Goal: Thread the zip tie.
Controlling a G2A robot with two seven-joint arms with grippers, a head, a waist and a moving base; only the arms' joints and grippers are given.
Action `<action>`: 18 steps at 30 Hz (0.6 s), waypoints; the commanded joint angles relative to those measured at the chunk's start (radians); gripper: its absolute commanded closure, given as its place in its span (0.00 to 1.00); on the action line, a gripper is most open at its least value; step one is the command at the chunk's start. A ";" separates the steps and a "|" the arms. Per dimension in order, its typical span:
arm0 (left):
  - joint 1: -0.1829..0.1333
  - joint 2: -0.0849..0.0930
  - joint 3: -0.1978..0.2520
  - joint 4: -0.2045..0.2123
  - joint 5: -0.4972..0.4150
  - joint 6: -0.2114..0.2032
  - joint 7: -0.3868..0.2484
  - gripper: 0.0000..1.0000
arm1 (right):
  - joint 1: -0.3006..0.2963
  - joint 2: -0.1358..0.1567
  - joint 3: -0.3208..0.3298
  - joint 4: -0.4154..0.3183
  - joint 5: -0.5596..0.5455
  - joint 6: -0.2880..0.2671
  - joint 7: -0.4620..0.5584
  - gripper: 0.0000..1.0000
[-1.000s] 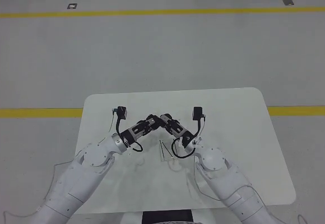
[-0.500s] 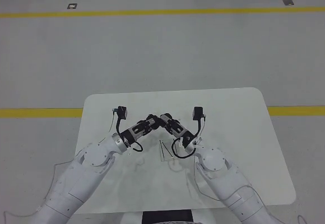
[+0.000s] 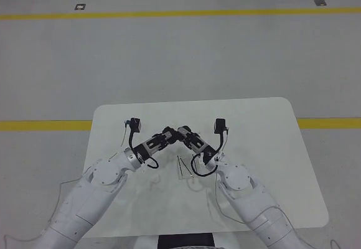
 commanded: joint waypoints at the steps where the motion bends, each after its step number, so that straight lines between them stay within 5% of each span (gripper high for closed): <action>1: 0.003 0.001 -0.003 -0.005 0.000 -0.002 -0.001 1.00 | -0.001 0.000 0.004 -0.001 0.001 0.002 -0.005 0.00; 11: 0.026 0.009 -0.031 -0.049 -0.001 -0.003 -0.020 1.00 | -0.011 0.009 0.067 0.000 -0.014 0.012 -0.024 0.00; 18: 0.039 0.024 -0.080 -0.052 -0.038 -0.023 -0.141 1.00 | -0.021 0.029 0.124 0.000 -0.131 0.051 0.032 0.00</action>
